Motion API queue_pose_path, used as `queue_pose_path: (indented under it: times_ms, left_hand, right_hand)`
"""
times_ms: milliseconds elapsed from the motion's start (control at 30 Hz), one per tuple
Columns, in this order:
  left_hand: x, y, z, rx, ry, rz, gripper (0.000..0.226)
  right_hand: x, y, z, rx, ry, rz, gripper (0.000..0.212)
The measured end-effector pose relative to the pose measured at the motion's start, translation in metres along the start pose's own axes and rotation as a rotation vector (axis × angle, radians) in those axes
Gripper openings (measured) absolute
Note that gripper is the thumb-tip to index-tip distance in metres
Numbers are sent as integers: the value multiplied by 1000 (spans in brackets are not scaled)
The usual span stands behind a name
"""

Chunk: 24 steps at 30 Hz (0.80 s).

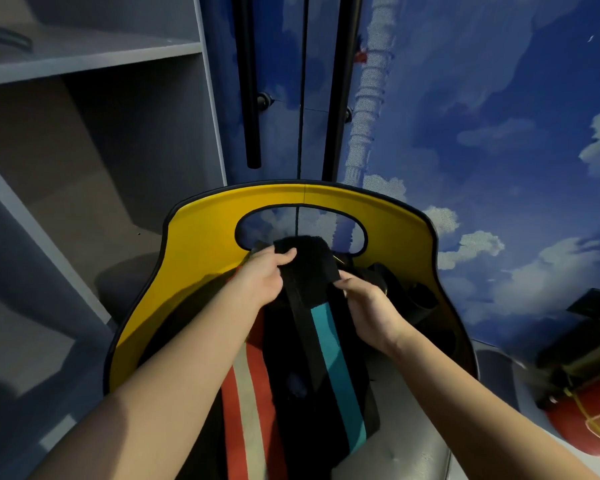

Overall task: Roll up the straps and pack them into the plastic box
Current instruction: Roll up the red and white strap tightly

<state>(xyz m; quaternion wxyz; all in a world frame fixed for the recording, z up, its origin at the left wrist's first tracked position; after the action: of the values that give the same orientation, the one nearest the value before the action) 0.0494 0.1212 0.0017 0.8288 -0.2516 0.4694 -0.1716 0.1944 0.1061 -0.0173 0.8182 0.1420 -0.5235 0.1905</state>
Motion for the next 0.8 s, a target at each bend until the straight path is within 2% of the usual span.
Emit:
queue_pose_path:
  times_ms: [133, 233, 433, 567, 633, 700, 733, 800]
  left_hand:
    - [7, -7, 1, 59, 101, 39, 50]
    - [22, -15, 3, 116, 247, 33, 57]
    - [51, -22, -17, 189, 477, -149, 61]
    - [57, -28, -32, 226, 508, -263, 48]
    - [52, -27, -36, 180, 366, -239, 39]
    - [44, -20, -40, 52, 210, -144, 43]
    - [39, -17, -42, -29, 181, -71, 47]
    - [30, -15, -45, -212, 269, 98, 49]
  right_hand:
    - [-13, 7, -18, -180, -28, 116, 56]
    - [-13, 15, -16, -183, -27, 112, 66]
    - [-7, 23, -8, -287, 82, 47, 27]
    - [-18, 21, -6, -330, 45, -27, 24]
    - [-20, 18, -1, -283, 13, -81, 26]
    - [-20, 14, 6, -215, -66, -120, 27]
    - [-19, 12, 10, -203, -138, -141, 28]
    - [-13, 10, 17, -230, -378, -197, 31]
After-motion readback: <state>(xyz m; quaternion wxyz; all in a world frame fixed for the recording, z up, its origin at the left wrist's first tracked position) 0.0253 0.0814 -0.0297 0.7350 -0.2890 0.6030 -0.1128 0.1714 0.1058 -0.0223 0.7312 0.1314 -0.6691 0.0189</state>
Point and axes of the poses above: each hand's wrist, its own y-axis towards the middle knuckle, its own z-axis out of the palm, x = y × z, the point moved 5 cm from there along y, towards the middle knuckle, and after that the axes turned 12 degrees about -z, right-handed, at the moved point
